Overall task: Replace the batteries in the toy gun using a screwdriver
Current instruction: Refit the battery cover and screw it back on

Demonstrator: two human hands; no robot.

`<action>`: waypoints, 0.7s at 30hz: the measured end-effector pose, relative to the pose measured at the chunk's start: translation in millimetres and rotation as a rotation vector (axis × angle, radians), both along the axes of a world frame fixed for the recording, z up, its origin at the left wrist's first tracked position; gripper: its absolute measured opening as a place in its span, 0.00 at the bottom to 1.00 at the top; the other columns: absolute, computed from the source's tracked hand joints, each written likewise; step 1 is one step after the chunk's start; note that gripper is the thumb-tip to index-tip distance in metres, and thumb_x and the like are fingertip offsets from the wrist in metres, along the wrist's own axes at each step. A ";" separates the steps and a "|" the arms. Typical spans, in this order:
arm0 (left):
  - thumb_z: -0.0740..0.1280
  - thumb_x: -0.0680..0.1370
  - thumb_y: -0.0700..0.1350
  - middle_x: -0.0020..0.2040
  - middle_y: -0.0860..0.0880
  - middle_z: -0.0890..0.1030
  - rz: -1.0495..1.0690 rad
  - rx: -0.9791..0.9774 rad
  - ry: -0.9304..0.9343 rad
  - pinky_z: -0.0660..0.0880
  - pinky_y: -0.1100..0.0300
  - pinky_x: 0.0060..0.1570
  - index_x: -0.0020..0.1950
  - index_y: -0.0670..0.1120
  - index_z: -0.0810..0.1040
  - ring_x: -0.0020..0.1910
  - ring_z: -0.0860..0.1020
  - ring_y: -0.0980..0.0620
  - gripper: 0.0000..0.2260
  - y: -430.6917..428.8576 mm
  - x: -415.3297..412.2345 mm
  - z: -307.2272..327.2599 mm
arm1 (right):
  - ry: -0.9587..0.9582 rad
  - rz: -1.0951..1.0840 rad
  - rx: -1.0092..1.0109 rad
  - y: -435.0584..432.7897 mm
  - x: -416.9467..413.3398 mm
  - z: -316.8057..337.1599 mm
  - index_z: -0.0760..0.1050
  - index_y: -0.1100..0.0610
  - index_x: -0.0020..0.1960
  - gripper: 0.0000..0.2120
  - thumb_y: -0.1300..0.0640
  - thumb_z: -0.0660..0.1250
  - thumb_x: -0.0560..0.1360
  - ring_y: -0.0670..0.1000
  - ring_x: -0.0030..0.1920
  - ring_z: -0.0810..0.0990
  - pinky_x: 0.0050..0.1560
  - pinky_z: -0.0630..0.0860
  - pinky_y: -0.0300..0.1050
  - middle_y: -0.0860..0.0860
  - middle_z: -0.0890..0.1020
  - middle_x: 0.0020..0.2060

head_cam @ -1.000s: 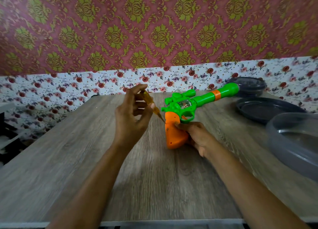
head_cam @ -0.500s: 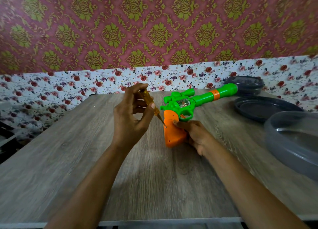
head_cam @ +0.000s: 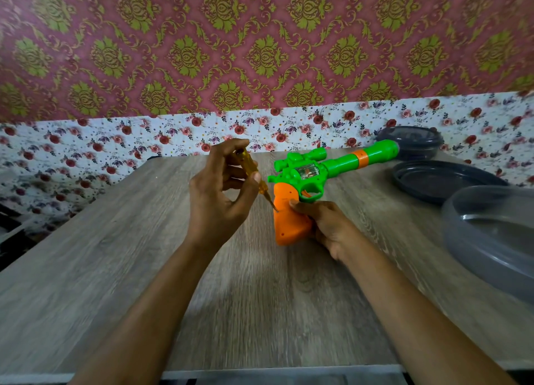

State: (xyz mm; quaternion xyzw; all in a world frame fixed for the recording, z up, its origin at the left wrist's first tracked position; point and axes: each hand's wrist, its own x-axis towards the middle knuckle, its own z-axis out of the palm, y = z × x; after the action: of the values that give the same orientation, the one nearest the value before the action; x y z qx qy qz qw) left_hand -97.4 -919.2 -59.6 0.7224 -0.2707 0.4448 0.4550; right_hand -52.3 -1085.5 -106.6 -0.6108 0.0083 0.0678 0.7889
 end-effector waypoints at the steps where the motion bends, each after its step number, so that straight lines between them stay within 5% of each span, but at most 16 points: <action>1: 0.66 0.74 0.43 0.47 0.52 0.80 0.001 0.002 0.002 0.77 0.68 0.44 0.61 0.48 0.69 0.45 0.81 0.59 0.16 0.1 0.3 0.0 | 0.001 -0.001 -0.003 -0.1 0.2 -0.3 0.77 0.60 0.53 0.11 0.61 0.69 0.71 0.56 0.45 0.79 0.62 0.71 0.63 0.59 0.80 0.49; 7: 0.67 0.74 0.44 0.47 0.47 0.81 0.007 0.013 -0.012 0.78 0.66 0.43 0.61 0.49 0.69 0.44 0.82 0.58 0.17 -0.6 0.7 -0.9 | 0.001 -0.002 -0.001 0.9 0.0 0.1 0.76 0.65 0.57 0.15 0.61 0.69 0.71 0.54 0.42 0.79 0.61 0.72 0.61 0.58 0.81 0.45; 21: 0.67 0.75 0.41 0.47 0.48 0.81 0.001 0.037 -0.017 0.78 0.68 0.44 0.65 0.50 0.63 0.45 0.82 0.58 0.22 -0.5 1.2 -0.5 | -0.002 0.004 -0.044 -0.9 -2.5 1.6 0.78 0.59 0.47 0.06 0.60 0.70 0.70 0.57 0.50 0.78 0.61 0.72 0.62 0.59 0.81 0.49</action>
State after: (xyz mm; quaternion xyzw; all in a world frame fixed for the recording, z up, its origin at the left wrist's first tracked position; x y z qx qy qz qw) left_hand -96.2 -919.7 -60.1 0.7272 -0.2822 0.4460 0.4390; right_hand -54.8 -1086.4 -104.9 -0.6280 0.0079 0.0685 0.7752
